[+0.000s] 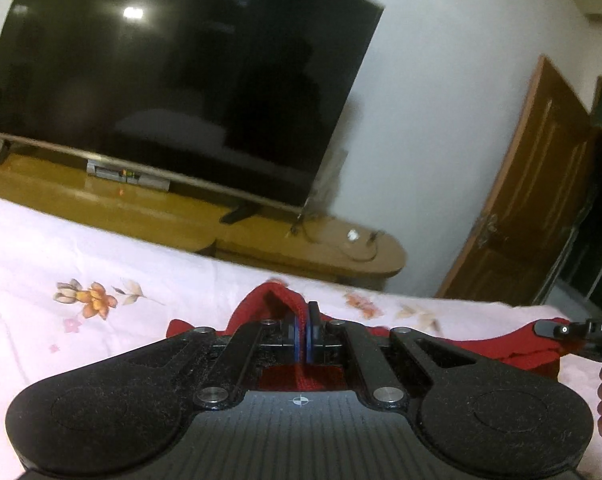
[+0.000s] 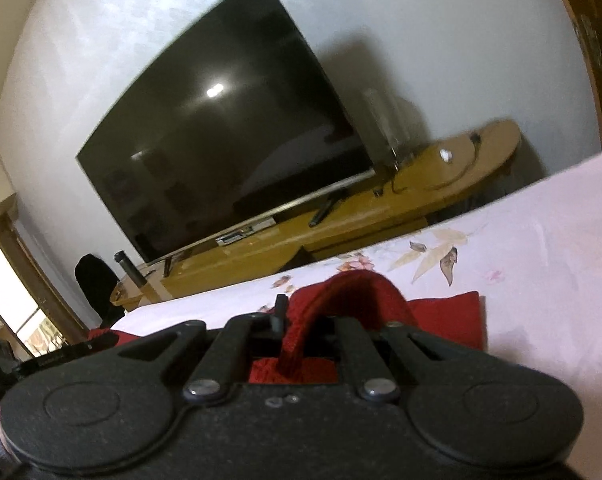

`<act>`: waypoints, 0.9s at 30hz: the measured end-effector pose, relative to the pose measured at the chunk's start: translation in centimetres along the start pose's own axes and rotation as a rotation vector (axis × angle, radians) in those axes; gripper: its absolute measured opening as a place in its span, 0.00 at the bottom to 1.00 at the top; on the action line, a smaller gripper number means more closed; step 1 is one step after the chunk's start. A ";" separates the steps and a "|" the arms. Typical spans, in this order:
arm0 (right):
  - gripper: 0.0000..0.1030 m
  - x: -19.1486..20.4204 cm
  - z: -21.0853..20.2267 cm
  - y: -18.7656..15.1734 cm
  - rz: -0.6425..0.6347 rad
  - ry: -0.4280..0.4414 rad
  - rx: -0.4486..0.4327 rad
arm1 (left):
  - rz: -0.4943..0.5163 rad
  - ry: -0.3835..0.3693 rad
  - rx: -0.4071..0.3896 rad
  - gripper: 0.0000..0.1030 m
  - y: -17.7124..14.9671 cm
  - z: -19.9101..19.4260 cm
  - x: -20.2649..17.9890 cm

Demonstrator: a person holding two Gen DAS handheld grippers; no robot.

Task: Fold small clothes
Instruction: 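Lay the hem over the collar and open both tools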

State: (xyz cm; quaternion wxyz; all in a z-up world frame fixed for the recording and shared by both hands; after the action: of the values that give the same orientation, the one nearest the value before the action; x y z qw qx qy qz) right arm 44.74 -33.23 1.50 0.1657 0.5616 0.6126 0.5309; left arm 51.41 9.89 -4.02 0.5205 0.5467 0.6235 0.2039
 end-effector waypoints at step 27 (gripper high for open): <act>0.47 -5.6 10.4 -4.6 -0.216 -0.208 0.163 | 0.110 0.194 0.193 0.48 -4.3 11.8 1.4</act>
State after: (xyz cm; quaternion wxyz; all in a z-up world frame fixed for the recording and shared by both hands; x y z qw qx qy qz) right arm 52.45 -32.35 -8.56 0.2383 0.5558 0.6900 0.3977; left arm 59.85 6.10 -12.54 0.3908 0.6052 0.6567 0.2229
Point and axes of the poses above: each gripper's, at about its wrist camera, not at the fingertips, and z roughly the way its jaws point, x to its left, y to its top, the point moved 1 cm from there along z, roughly the way its jaws point, and after that the axes turned 6 degrees about -z, right-handed, at the moved point
